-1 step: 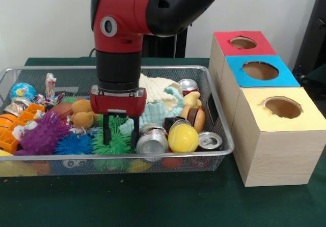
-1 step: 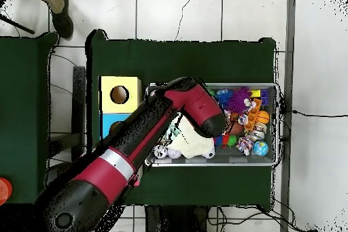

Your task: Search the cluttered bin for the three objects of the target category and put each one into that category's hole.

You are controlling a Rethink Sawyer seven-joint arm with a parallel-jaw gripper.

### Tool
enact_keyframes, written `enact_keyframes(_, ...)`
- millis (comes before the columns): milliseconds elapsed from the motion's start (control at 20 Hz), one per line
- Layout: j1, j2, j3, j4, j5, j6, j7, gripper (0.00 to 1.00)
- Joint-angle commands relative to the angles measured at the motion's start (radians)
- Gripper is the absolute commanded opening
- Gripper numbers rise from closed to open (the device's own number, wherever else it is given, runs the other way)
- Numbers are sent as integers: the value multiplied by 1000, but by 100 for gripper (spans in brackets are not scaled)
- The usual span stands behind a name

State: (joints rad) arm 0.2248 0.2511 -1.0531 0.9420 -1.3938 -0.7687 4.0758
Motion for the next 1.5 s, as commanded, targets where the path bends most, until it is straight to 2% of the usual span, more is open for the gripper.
enact_keyframes(50,-37,-14,163,114,25,-72,136,100)
enact_keyframes(350,-33,13,135,135,-46,-112,136,100)
enact_keyframes(550,-43,17,145,148,-61,-105,115,100)
enact_keyframes(900,-76,28,209,109,-6,-31,58,100)
enact_keyframes(1400,-124,29,282,85,71,44,-72,100)
enact_keyframes(1500,-128,34,288,74,74,49,-63,100)
